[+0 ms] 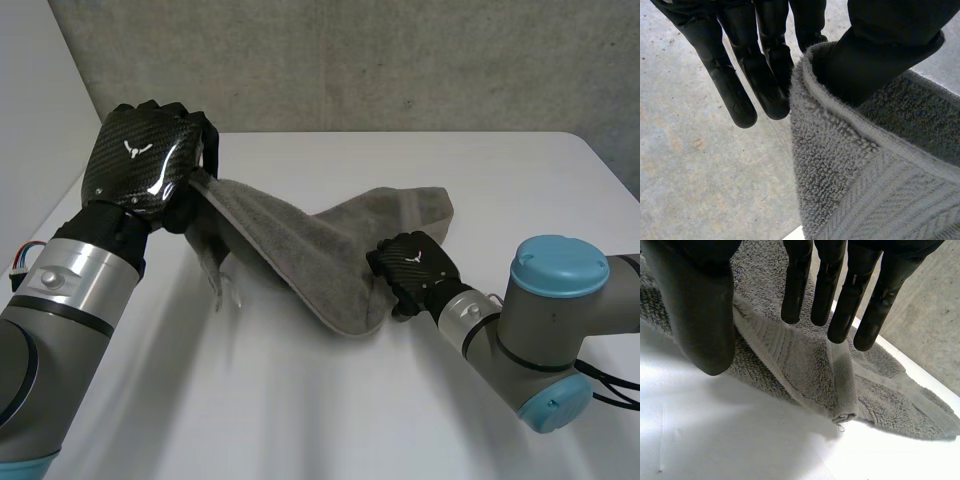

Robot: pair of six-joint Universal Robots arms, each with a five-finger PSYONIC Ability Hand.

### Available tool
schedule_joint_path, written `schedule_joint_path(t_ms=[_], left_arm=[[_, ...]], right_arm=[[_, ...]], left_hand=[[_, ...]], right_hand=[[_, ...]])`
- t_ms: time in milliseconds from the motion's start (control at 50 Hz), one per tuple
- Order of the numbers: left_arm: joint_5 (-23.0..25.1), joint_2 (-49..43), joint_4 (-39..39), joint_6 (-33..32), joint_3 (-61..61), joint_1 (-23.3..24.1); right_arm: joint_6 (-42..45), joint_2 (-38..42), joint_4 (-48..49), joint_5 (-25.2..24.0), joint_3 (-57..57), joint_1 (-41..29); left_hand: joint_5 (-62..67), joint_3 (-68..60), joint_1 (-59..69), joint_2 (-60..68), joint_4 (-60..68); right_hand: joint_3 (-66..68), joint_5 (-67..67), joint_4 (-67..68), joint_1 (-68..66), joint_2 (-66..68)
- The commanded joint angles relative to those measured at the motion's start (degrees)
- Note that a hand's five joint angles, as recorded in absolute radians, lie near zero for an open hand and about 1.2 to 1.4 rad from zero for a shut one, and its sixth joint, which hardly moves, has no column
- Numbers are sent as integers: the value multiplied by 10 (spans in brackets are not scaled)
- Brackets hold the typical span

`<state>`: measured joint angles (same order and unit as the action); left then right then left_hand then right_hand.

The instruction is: Fold the towel.

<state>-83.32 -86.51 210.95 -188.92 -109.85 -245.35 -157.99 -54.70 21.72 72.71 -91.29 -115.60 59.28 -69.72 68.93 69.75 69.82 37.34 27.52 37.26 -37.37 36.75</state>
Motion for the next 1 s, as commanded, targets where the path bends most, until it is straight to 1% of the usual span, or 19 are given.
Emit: schedule_joint_path(t_ms=[20, 80, 100, 120, 160, 240, 280, 400, 440, 500, 600, 700, 820, 840, 880, 900, 940, 960, 1000], left_arm=[[0, -1, 1, 2, 0, 0], [1, -1, 2, 2, 0, 0], [1, -2, 2, 2, 0, -1], [1, -2, 2, 2, 0, -1], [1, -2, 3, 2, -2, -2], [1, -6, 5, 2, -5, -5], [1, -8, 6, 2, -7, -11], [2, -15, 3, 2, -14, -47], [3, -22, 3, 2, -19, -50], [4, -31, -1, 1, -20, -53], [5, -25, -6, 1, -20, -52], [9, 36, -57, 2, -1, -50], [10, 41, -130, 0, 44, -43], [10, 41, -130, 0, 44, -43], [11, 12, -165, 0, 64, -43], [11, 12, -165, 0, 64, -43], [10, -57, -192, -5, 90, -43], [10, -57, -192, -5, 90, -43], [10, -90, -207, -6, 108, -44]], right_arm=[[0, 4, 1, -1, 2, -1], [0, 9, 1, 1, 8, -1], [-1, 11, 1, 1, 9, -2], [-1, 11, 1, 1, 9, -2], [-6, 7, 1, 2, 11, -2], [-26, -19, -2, 4, 9, 6], [-55, -80, -6, 1, 3, 12], [-80, -166, -24, -2, -3, 43], [-66, -216, -80, -6, 3, 67], [-50, -242, -115, -7, 8, 78], [42, -370, -242, -7, 47, 116], [98, -428, -326, 8, 110, 117], [138, -418, -459, 15, 170, 116], [138, -418, -459, 15, 170, 116], [167, -366, -502, 15, 175, 113], [167, -365, -502, 15, 175, 113], [215, -298, -533, 17, 175, 109], [215, -298, -534, 17, 175, 109], [261, -236, -554, 40, 181, 101]], left_hand=[[107, -103, 111, 102, 102], [107, -103, 111, 102, 102], [107, -103, 111, 102, 102], [107, -103, 111, 102, 102], [107, -103, 111, 102, 102], [107, -103, 111, 102, 102], [107, -103, 111, 102, 102], [107, -103, 111, 102, 102], [107, -103, 111, 102, 102], [107, -103, 111, 102, 102], [107, -103, 111, 102, 102], [107, -103, 111, 102, 102], [107, -103, 111, 102, 102], [107, -103, 111, 102, 102], [107, -103, 111, 102, 102], [107, -103, 111, 102, 102], [107, -103, 111, 102, 102], [107, -103, 111, 102, 102], [107, -103, 111, 102, 102]], right_hand=[[10, 8, 11, -10, 16], [84, 82, 85, -84, 90], [187, 186, 188, -187, 193], [188, 187, 189, -188, 194], [426, 424, 426, -425, 432], [427, 425, 427, -426, 432], [427, 425, 427, -426, 432], [427, 425, 427, -426, 432], [427, 425, 427, -426, 432], [427, 425, 427, -426, 432], [427, 425, 427, -426, 432], [427, 425, 427, -426, 432], [427, 425, 427, -426, 432], [427, 425, 427, -426, 432], [427, 425, 427, -426, 432], [427, 425, 427, -426, 432], [427, 425, 427, -426, 432], [427, 425, 427, -426, 432], [427, 425, 427, -426, 432]])
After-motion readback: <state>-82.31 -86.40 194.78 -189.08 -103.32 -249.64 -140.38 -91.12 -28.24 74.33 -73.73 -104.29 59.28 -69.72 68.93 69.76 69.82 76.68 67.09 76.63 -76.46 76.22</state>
